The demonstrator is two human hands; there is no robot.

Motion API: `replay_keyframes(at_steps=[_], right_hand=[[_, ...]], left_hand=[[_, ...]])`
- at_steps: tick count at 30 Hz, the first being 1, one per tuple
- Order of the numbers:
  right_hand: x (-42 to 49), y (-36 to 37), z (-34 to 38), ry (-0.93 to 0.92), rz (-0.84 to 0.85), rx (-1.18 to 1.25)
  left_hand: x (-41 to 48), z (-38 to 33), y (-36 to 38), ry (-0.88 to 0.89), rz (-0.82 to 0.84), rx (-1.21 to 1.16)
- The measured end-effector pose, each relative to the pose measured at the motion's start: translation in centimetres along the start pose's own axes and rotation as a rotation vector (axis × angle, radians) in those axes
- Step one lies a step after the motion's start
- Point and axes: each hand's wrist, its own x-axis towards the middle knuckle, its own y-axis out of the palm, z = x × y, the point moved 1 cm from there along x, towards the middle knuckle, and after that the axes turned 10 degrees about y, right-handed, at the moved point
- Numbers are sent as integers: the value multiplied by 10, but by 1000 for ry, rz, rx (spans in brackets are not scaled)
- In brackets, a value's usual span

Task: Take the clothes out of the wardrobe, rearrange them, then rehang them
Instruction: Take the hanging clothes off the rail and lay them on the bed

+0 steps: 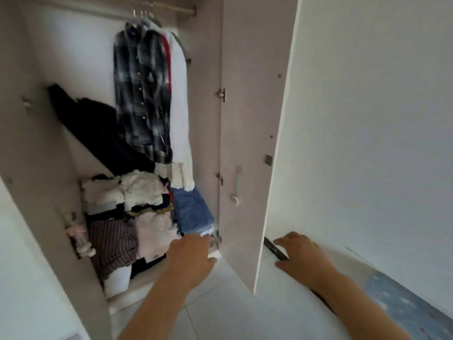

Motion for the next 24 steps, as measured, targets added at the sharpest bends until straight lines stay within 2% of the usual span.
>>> replay_keyframes(at_steps=[8,12,16,24], right_hand=[[140,-28,79,-296,-22,-1],[209,-39,124,-397,-25,-60],[280,-50,168,-452,-62,-52],[416,-85,251,-534,-117,-29]], left_hand=[[63,79,-15,-216,-50,33],[105,120,-20,-255,-225,-54],[160,178,-24,-284,-152,3],[270,291,-51,-322,-168,15]])
